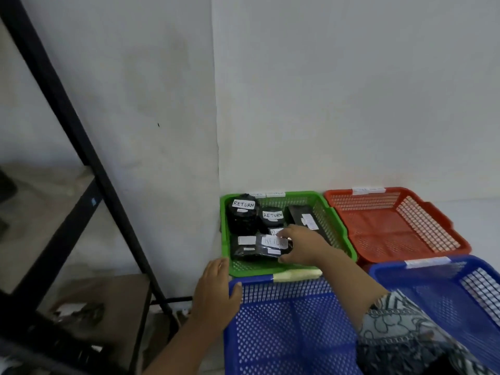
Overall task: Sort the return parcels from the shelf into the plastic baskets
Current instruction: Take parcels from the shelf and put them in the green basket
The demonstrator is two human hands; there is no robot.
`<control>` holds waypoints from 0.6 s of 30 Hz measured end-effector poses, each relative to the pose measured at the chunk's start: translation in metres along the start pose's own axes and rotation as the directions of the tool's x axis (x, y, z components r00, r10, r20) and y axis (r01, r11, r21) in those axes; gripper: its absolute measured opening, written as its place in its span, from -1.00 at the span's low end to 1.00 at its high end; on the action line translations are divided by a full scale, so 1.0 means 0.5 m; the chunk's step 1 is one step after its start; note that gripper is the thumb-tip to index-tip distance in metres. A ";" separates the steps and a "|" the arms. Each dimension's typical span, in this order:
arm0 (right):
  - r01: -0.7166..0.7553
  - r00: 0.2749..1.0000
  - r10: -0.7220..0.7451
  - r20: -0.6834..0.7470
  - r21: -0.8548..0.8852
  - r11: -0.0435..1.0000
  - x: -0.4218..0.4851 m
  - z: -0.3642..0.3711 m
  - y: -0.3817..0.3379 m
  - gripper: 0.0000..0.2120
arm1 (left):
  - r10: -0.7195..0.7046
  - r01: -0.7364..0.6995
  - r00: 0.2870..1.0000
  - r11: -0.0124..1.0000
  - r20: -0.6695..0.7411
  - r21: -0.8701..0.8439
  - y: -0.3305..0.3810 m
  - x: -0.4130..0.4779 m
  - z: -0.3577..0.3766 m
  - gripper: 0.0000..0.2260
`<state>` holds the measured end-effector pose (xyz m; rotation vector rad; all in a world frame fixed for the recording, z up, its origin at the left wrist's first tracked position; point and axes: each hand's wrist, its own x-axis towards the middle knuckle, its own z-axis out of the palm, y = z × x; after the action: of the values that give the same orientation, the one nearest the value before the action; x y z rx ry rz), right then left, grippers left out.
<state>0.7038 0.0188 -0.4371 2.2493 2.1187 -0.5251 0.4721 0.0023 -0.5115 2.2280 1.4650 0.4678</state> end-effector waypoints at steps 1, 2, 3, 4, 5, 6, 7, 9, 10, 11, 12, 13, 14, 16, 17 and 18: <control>0.012 0.999 -0.013 0.046 0.009 1.000 0.016 0.002 0.008 -0.36 | -0.023 0.023 1.000 1.000 0.000 -0.001 0.002 0.007 0.008 -0.44; 0.024 0.995 -0.026 0.097 0.024 0.999 0.031 0.005 0.015 -0.36 | -0.048 0.048 0.999 0.999 -0.003 -0.007 0.003 0.014 0.015 -0.44; 0.034 0.988 -0.040 0.148 0.041 0.999 0.044 0.010 0.023 -0.37 | -0.074 0.074 0.997 0.997 -0.006 -0.021 0.005 0.020 0.022 -0.43; 0.039 0.979 -0.051 0.195 0.061 0.997 0.056 0.014 0.030 -0.38 | -0.100 0.100 0.995 0.994 -0.012 -0.036 0.007 0.024 0.029 -0.42; 0.039 0.970 -0.057 0.238 0.079 0.996 0.067 0.017 0.039 -0.38 | -0.125 0.124 0.992 0.991 -0.020 -0.048 0.010 0.029 0.035 -0.41; 0.034 0.959 -0.059 0.277 0.093 0.995 0.077 0.019 0.049 -0.39 | -0.147 0.145 0.989 0.988 -0.028 -0.058 0.011 0.031 0.040 -0.40; 0.030 0.948 -0.061 0.313 0.102 0.994 0.085 0.019 0.059 -0.39 | -0.167 0.164 0.985 0.984 -0.032 -0.068 0.012 0.032 0.046 -0.39; 0.017 0.924 -0.059 0.378 0.115 0.993 0.096 0.016 0.083 -0.38 | -0.194 0.190 0.981 0.977 -0.025 -0.095 0.013 0.029 0.058 -0.38; 0.003 0.913 -0.054 0.405 0.124 0.992 0.100 0.014 0.096 -0.38 | -0.205 0.201 0.979 0.973 -0.021 -0.110 0.015 0.027 0.063 -0.38; -0.013 0.903 -0.046 0.428 0.134 0.991 0.101 0.012 0.108 -0.39 | -0.212 0.208 0.977 0.971 -0.024 -0.120 0.017 0.026 0.066 -0.38; -0.028 0.895 -0.041 0.444 0.148 0.989 0.101 0.011 0.119 -0.40 | -0.215 0.210 0.976 0.970 -0.031 -0.121 0.018 0.026 0.068 -0.39; -0.041 0.890 -0.039 0.454 0.164 0.986 0.099 0.011 0.128 -0.41 | -0.214 0.208 0.976 0.972 -0.043 -0.110 0.019 0.026 0.068 -0.39; -0.056 0.889 -0.036 0.457 0.185 0.981 0.098 0.012 0.136 -0.42 | -0.212 0.207 0.976 0.974 -0.054 -0.091 0.019 0.027 0.068 -0.38; -0.099 0.886 -0.025 0.463 0.241 0.965 0.096 0.016 0.147 -0.44 | -0.210 0.206 0.975 0.977 -0.066 -0.058 0.020 0.029 0.067 -0.38; -0.124 0.883 -0.020 0.469 0.274 0.954 0.094 0.018 0.151 -0.45 | -0.207 0.205 0.976 0.978 -0.069 -0.044 0.021 0.029 0.067 -0.37; -0.147 0.881 -0.014 0.474 0.301 0.942 0.093 0.021 0.154 -0.45 | -0.205 0.203 0.976 0.979 -0.068 -0.033 0.022 0.029 0.067 -0.36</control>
<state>0.7775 0.0549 -0.4753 2.0337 1.7994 -1.3549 0.5027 0.0063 -0.5335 2.0314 1.6930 0.5001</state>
